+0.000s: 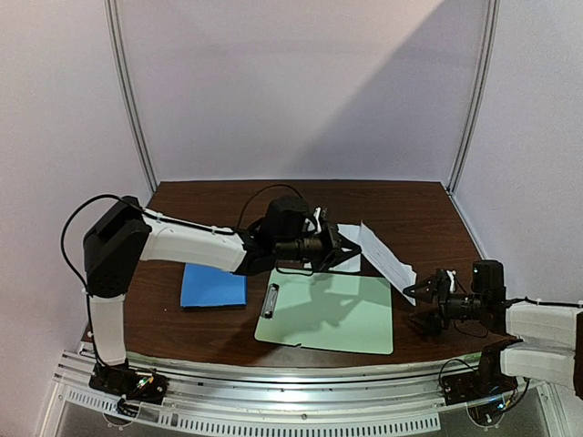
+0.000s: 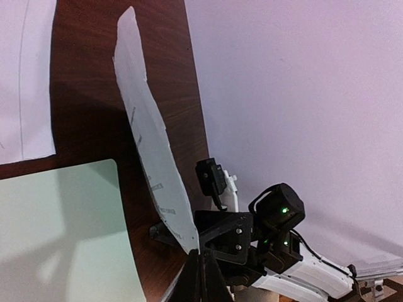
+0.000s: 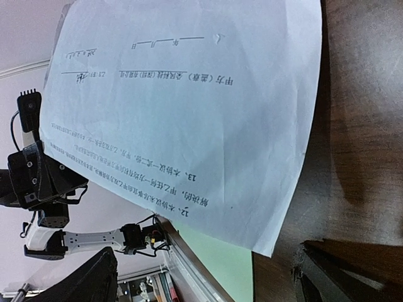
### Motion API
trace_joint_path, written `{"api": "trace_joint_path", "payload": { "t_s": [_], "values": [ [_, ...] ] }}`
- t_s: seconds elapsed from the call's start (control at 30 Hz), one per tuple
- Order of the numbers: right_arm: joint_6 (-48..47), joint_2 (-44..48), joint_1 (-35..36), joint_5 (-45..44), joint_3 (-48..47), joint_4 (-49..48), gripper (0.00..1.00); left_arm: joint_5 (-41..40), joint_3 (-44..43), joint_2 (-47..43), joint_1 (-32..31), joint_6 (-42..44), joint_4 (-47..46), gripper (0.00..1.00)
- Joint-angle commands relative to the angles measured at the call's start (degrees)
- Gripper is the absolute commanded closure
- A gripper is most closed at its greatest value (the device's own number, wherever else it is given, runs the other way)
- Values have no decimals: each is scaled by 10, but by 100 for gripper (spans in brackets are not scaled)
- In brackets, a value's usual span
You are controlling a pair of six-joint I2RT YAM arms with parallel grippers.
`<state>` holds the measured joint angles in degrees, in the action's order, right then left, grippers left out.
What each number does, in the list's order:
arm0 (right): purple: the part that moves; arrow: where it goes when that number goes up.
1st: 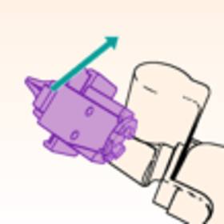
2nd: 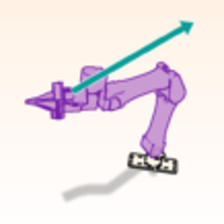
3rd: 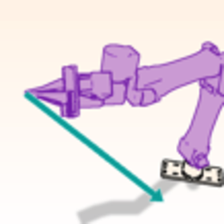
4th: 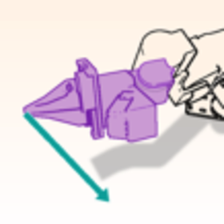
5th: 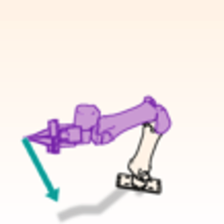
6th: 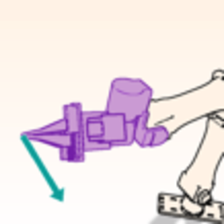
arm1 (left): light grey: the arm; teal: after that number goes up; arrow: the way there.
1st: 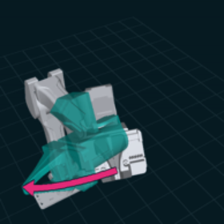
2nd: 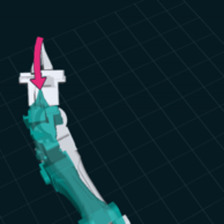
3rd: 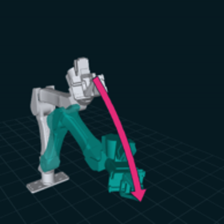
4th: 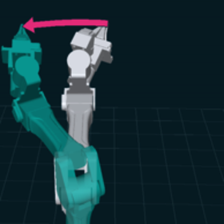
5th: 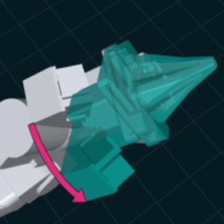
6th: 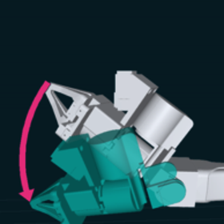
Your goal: Put the files into the folder
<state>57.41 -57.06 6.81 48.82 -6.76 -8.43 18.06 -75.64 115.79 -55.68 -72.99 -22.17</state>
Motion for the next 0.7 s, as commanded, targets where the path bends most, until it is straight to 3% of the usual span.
{"api": "trace_joint_path", "payload": {
  "t_s": [0.0,0.33,0.67],
  "values": [
    [60,-53,7,-48,55,-75,4,14,-20,8,8,-19,-18,100],
    [78,-184,7,-54,59,-252,8,27,-2,10,8,-36,-31,100],
    [52,-233,-23,-60,39,-282,12,33,23,5,8,-39,-34,100]
  ]
}}
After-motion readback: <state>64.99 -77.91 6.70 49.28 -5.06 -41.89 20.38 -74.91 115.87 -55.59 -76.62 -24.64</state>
